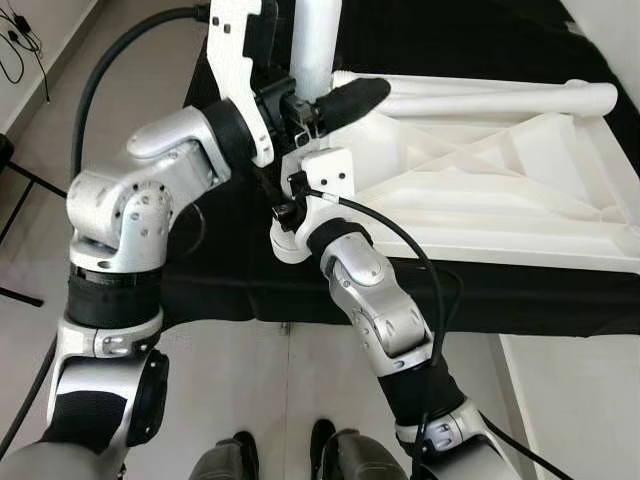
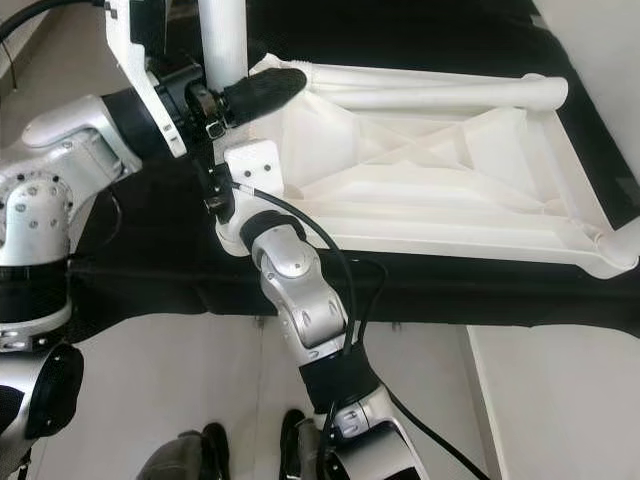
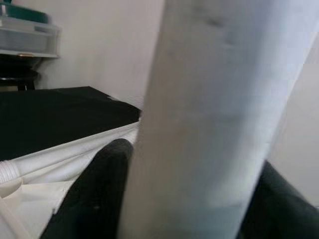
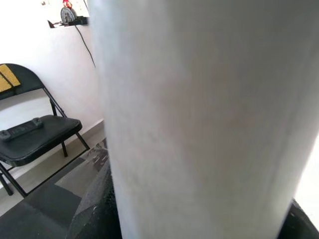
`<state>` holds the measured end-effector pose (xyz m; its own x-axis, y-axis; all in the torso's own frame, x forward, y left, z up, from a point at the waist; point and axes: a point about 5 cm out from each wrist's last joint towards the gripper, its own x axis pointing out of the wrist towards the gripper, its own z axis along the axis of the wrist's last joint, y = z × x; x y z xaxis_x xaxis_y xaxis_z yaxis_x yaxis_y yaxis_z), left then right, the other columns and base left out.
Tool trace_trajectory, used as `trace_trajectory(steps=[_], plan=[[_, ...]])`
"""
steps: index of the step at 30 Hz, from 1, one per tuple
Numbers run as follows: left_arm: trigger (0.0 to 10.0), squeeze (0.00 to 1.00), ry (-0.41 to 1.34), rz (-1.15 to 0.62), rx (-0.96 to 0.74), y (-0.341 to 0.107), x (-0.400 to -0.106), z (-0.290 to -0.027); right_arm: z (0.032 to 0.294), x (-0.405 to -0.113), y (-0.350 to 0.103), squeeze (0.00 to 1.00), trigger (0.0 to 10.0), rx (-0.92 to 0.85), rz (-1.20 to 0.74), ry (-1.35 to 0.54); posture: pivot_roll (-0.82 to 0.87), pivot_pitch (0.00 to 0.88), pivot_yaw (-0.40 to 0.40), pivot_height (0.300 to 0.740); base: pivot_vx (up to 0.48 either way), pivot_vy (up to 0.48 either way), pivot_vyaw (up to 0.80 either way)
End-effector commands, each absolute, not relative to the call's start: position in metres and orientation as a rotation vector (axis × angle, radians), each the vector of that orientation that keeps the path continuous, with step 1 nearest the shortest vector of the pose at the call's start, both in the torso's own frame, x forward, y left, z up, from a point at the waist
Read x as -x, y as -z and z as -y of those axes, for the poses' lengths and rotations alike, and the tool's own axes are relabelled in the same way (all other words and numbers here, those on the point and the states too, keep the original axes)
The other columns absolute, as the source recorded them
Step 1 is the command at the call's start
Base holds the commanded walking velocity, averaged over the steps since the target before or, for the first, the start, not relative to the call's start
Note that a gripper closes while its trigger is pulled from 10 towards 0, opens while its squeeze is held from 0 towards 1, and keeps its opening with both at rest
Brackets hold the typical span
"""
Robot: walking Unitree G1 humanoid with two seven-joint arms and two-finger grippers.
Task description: Building children table
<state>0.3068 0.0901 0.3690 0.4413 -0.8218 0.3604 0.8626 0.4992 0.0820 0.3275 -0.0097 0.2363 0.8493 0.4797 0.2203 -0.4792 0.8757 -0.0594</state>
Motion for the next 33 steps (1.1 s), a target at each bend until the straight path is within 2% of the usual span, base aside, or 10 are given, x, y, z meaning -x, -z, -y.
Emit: trace_trajectory(steps=[1,9,10,13,14,24,25,27,28,33], plan=[[0.0,0.00,1.190,0.367,0.096,-0.371,-0.294,-0.074,-0.018,-0.325,-0.214,0.00,10.0,-0.051,0.082,-0.552,-0.17,0.272,-0.056,0.740,0.000,0.000,0.00],[0.0,0.00,1.274,0.337,0.052,-0.362,-0.284,-0.072,-0.017,-0.329,-0.216,0.00,10.0,-0.038,0.090,-0.559,-0.17,0.273,-0.056,0.740,0.000,0.000,0.00],[0.0,0.00,1.310,0.320,0.052,-0.354,-0.278,-0.076,-0.021,-0.331,-0.222,0.00,10.0,-0.011,0.117,-0.675,-0.17,0.275,-0.058,0.740,0.000,0.000,0.00],[0.0,0.00,1.320,0.313,0.052,-0.352,-0.276,-0.077,-0.023,-0.331,-0.225,0.00,10.0,0.002,0.128,-0.735,-0.17,0.275,-0.058,0.740,0.000,0.000,0.00],[0.0,0.00,1.322,0.302,0.061,-0.347,-0.274,-0.079,-0.024,-0.332,-0.229,1.00,10.0,0.024,0.148,-0.822,-0.17,0.274,-0.060,0.740,0.000,0.000,0.00],[0.0,0.00,1.305,0.278,0.070,-0.345,-0.267,-0.079,-0.014,-0.343,-0.251,1.00,10.0,0.079,0.203,-1.032,-0.17,0.275,-0.067,0.740,0.000,0.000,0.00],[0.0,0.00,1.308,0.289,0.067,-0.352,-0.261,-0.075,-0.011,-0.346,-0.258,0.88,10.0,0.092,0.224,-1.076,-0.17,0.277,-0.069,0.740,0.000,0.000,0.00],[0.0,0.00,1.308,0.289,0.067,-0.352,-0.261,-0.075,-0.011,-0.346,-0.258,0.88,10.0,0.092,0.224,-1.076,-0.17,0.277,-0.069,0.740,0.000,0.000,0.00],[0.0,0.00,1.322,0.323,0.059,-0.369,-0.246,-0.065,-0.009,-0.346,-0.270,0.00,10.0,0.099,0.261,-1.189,-0.17,0.280,-0.070,0.740,0.000,0.000,0.00],[0.0,0.00,1.318,0.323,0.064,-0.367,-0.246,-0.061,-0.008,-0.341,-0.279,0.00,10.0,0.144,0.305,-1.331,-0.18,0.283,-0.070,0.740,0.000,0.000,0.00]])
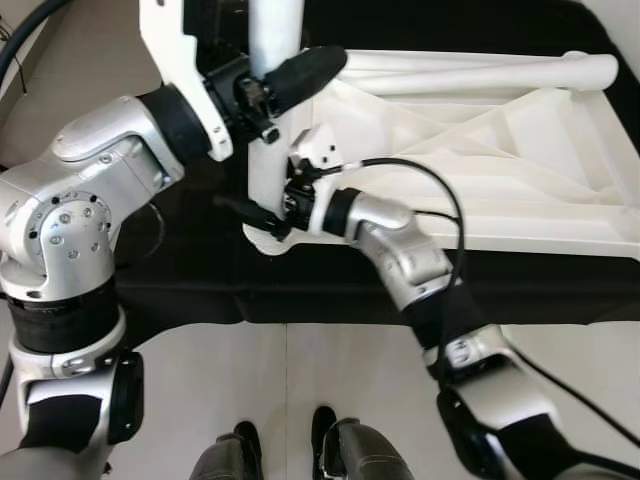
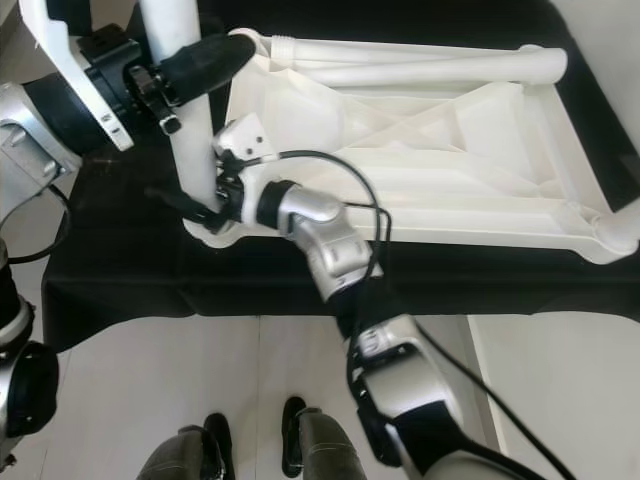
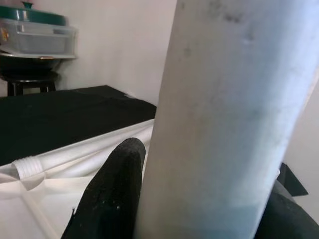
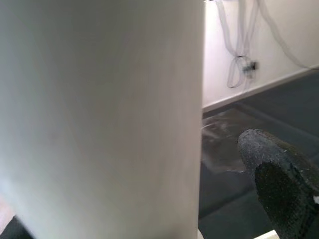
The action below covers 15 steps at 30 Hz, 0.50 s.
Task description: Building children table
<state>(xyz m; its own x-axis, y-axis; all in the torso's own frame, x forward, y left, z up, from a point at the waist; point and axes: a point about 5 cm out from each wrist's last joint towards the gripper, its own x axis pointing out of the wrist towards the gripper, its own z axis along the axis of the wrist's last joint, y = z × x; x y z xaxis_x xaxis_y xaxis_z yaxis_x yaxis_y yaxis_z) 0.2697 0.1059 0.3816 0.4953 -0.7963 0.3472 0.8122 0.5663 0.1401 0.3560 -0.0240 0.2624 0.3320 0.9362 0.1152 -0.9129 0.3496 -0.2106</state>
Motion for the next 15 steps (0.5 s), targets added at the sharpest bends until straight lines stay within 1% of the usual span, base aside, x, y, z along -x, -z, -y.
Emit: trace_trajectory(steps=[1,3,6,7,8,9,10,12,15], plan=[[0.0,0.00,1.318,0.323,0.064,-0.367,-0.246,-0.061,-0.008,-0.341,-0.279,0.00,10.0,0.144,0.305,-1.331,-0.18,0.283,-0.070,0.740,0.000,0.000,0.00],[0.0,0.00,1.314,0.317,0.069,-0.362,-0.250,-0.063,-0.006,-0.341,-0.284,0.00,10.0,0.153,0.319,-1.398,-0.18,0.285,-0.072,0.740,0.000,0.000,0.00],[0.0,0.00,1.314,0.317,0.070,-0.361,-0.250,-0.064,-0.005,-0.341,-0.287,0.00,10.0,0.158,0.325,-1.428,-0.18,0.285,-0.072,0.740,0.000,0.000,0.00],[0.0,0.00,1.323,0.317,0.069,-0.361,-0.250,-0.059,-0.005,-0.339,-0.289,0.00,2.7,0.172,0.333,-1.481,-0.18,0.285,-0.075,0.740,0.000,0.000,0.00],[0.0,0.00,1.323,0.317,0.069,-0.361,-0.250,-0.059,-0.005,-0.339,-0.289,0.00,2.7,0.172,0.333,-1.481,-0.18,0.285,-0.075,0.740,0.000,0.000,0.00],[0.0,0.00,1.333,0.317,0.067,-0.360,-0.249,-0.053,-0.005,-0.338,-0.291,0.00,0.0,0.184,0.338,-1.529,-0.18,0.287,-0.074,0.740,0.000,0.000,0.00],[0.0,0.00,1.333,0.317,0.067,-0.360,-0.249,-0.053,-0.005,-0.338,-0.291,0.00,0.0,0.184,0.338,-1.529,-0.18,0.287,-0.074,0.740,0.000,0.000,0.00],[0.0,0.00,1.355,0.309,0.063,-0.361,-0.248,-0.042,-0.006,-0.337,-0.293,0.00,0.0,0.201,0.340,-1.610,-0.18,0.289,-0.074,0.740,0.000,0.000,0.00],[0.0,0.00,1.369,0.304,0.058,-0.364,-0.247,-0.035,-0.007,-0.336,-0.293,0.00,0.0,0.215,0.338,-1.649,-0.18,0.286,-0.074,0.740,0.000,0.000,0.00]])
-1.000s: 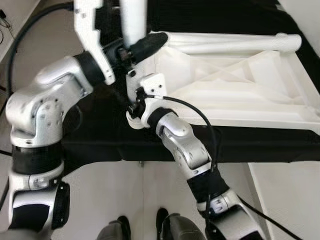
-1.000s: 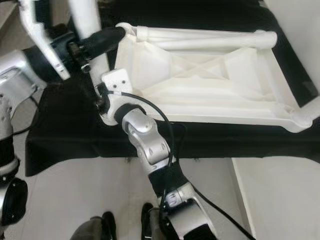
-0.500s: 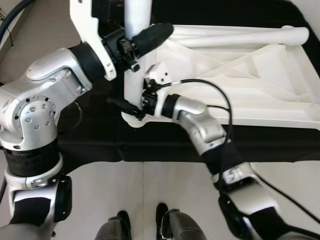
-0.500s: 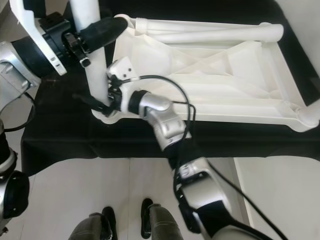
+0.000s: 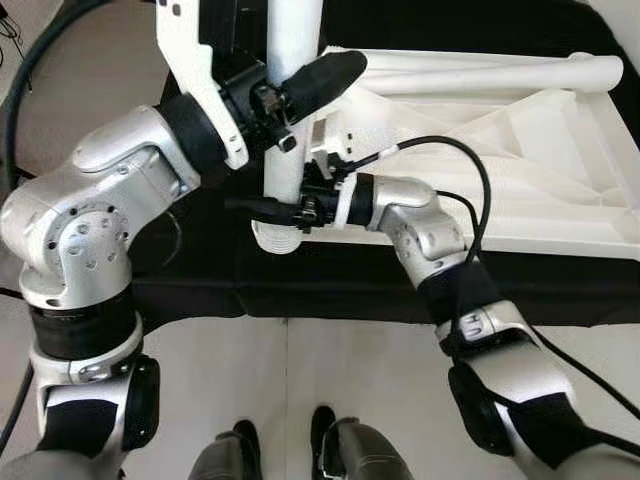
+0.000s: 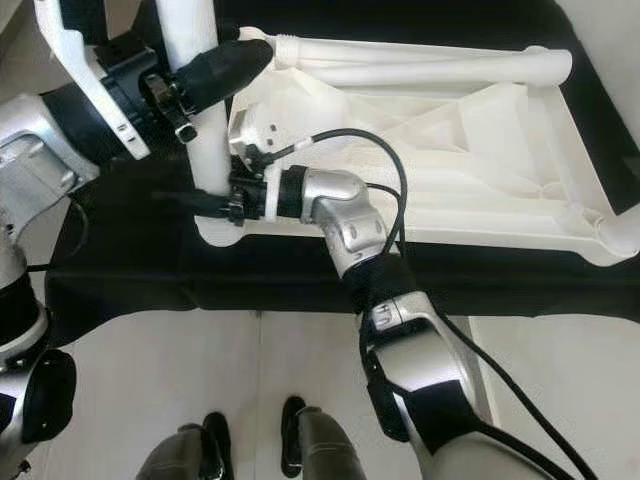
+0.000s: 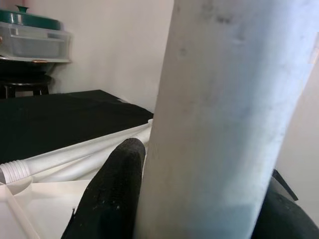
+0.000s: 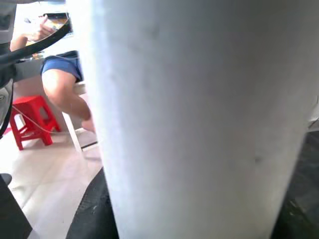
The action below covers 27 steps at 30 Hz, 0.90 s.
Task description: Building children table
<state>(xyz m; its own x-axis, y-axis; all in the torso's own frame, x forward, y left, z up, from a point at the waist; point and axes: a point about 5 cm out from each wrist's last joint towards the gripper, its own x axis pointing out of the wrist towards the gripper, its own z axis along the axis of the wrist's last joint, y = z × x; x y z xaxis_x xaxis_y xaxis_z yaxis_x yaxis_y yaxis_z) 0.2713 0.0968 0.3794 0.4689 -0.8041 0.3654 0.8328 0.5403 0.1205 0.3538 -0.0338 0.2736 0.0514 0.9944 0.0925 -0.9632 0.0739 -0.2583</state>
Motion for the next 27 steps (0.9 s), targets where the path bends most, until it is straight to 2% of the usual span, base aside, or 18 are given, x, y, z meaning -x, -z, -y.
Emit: trace_trajectory(steps=[1,15,16,17,18,19,20,21,22,23,24,25,27], plan=[[0.0,0.00,1.372,0.302,0.056,-0.366,-0.246,-0.033,-0.008,-0.336,-0.293,0.00,0.0,0.221,0.338,-1.661,-0.18,0.286,-0.074,0.740,0.000,0.000,0.00],[0.0,0.00,1.378,0.339,0.051,-0.382,-0.254,-0.009,-0.012,-0.344,-0.295,0.00,0.0,0.275,0.331,-1.606,-0.19,0.283,-0.078,0.740,0.000,0.000,0.00],[0.0,0.75,1.341,0.353,0.056,-0.385,-0.259,-0.007,-0.012,-0.345,-0.296,0.00,0.0,0.270,0.338,-1.595,-0.19,0.279,-0.082,0.740,0.000,0.000,0.00],[10.0,1.00,1.292,0.373,0.070,-0.380,-0.265,-0.031,-0.012,-0.348,-0.299,0.00,0.0,0.257,0.348,-1.558,-0.19,0.281,-0.083,0.740,0.000,0.000,0.00],[10.0,1.00,1.292,0.373,0.070,-0.380,-0.265,-0.031,-0.012,-0.348,-0.299,0.00,0.0,0.257,0.348,-1.558,-0.19,0.281,-0.083,0.740,0.000,0.000,0.00],[10.0,1.00,1.236,0.389,0.098,-0.373,-0.270,-0.064,-0.013,-0.351,-0.302,0.00,0.0,0.243,0.359,-1.510,-0.19,0.284,-0.084,0.740,0.000,0.000,0.00],[10.0,1.00,1.236,0.389,0.098,-0.373,-0.270,-0.064,-0.013,-0.351,-0.302,0.00,0.0,0.243,0.359,-1.510,-0.19,0.284,-0.084,0.740,0.000,0.000,0.00],[10.0,1.00,1.184,0.406,0.119,-0.369,-0.272,-0.090,-0.012,-0.354,-0.304,0.00,0.0,0.220,0.370,-1.465,-0.19,0.280,-0.082,0.740,0.000,0.000,0.00],[10.0,1.00,1.184,0.406,0.119,-0.369,-0.272,-0.090,-0.012,-0.354,-0.304,0.00,0.0,0.220,0.370,-1.465,-0.19,0.280,-0.082,0.740,0.000,0.000,0.00],[10.0,1.00,1.150,0.420,0.133,-0.368,-0.271,-0.106,-0.012,-0.357,-0.307,0.00,0.0,0.203,0.381,-1.425,-0.19,0.278,-0.082,0.740,0.000,0.000,0.00],[10.0,1.00,1.150,0.420,0.133,-0.368,-0.271,-0.106,-0.012,-0.357,-0.307,0.00,0.0,0.203,0.381,-1.425,-0.19,0.278,-0.082,0.740,0.000,0.000,0.00],[10.0,1.00,1.075,0.450,0.163,-0.370,-0.274,-0.125,-0.009,-0.363,-0.312,0.00,0.0,0.164,0.396,-1.341,-0.19,0.279,-0.082,0.740,0.000,0.000,0.00],[10.0,1.00,1.033,0.465,0.175,-0.371,-0.275,-0.133,-0.007,-0.366,-0.315,0.00,0.0,0.140,0.402,-1.292,-0.19,0.279,-0.083,0.740,0.000,0.000,0.00]])
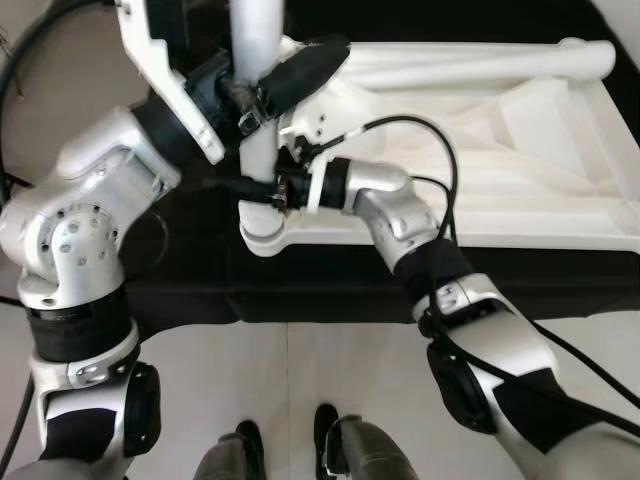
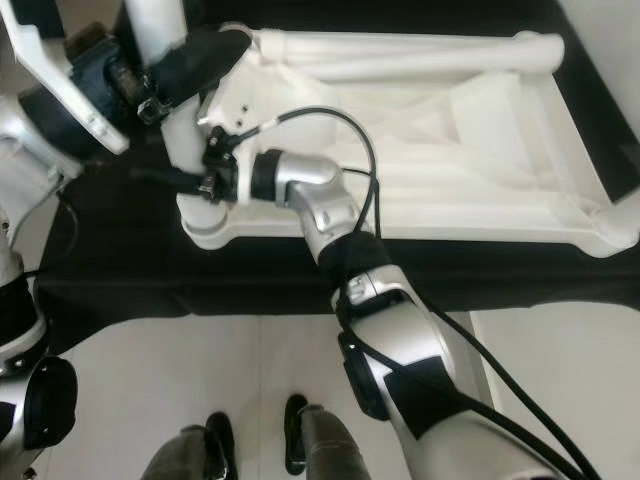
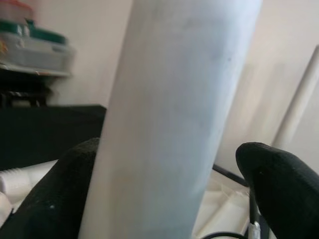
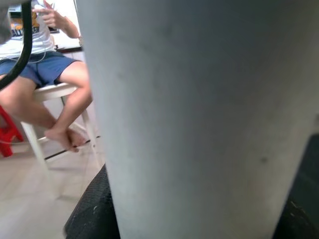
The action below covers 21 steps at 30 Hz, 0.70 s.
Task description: Building children table
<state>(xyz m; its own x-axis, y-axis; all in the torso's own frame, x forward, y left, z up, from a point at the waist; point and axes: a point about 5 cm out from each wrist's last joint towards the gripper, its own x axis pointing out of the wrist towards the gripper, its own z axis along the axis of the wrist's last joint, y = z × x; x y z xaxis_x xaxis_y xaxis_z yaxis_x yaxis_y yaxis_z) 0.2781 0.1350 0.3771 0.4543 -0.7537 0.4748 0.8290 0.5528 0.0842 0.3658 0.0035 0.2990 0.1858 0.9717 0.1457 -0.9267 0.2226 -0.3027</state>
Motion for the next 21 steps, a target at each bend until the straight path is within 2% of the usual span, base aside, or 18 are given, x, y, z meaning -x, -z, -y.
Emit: trace_trajectory(steps=[1,4,7,16,17,18,21], plan=[[10.0,1.00,0.999,0.477,0.186,-0.372,-0.275,-0.140,-0.004,-0.370,-0.318,0.00,0.0,0.121,0.405,-1.240,-0.19,0.279,-0.083,0.740,0.000,0.000,0.00],[10.0,1.00,0.961,0.493,0.195,-0.373,-0.275,-0.146,-0.001,-0.374,-0.320,0.00,0.0,0.109,0.404,-1.184,-0.19,0.276,-0.084,0.740,0.000,0.000,0.00],[10.0,1.00,0.829,0.528,0.219,-0.373,-0.271,-0.164,0.013,-0.387,-0.328,0.00,0.0,0.035,0.404,-1.004,-0.19,0.283,-0.092,0.740,0.000,0.000,0.00],[10.0,1.00,0.752,0.536,0.257,-0.364,-0.262,-0.173,0.016,-0.388,-0.334,0.00,0.0,-0.007,0.427,-1.010,-0.19,0.279,-0.103,0.740,0.000,0.000,0.00],[10.0,0.03,0.723,0.536,0.272,-0.356,-0.255,-0.179,0.018,-0.389,-0.333,0.00,0.0,0.010,0.421,-0.989,-0.19,0.276,-0.107,0.740,0.000,0.000,0.00],[10.0,0.00,0.708,0.537,0.280,-0.349,-0.246,-0.184,0.022,-0.393,-0.333,0.00,0.0,0.022,0.411,-0.943,-0.19,0.272,-0.110,0.740,0.000,0.000,0.00],[10.0,0.00,0.702,0.535,0.281,-0.344,-0.239,-0.188,0.025,-0.395,-0.333,0.00,0.0,0.024,0.406,-0.908,-0.19,0.271,-0.110,0.740,0.000,0.000,0.00]])
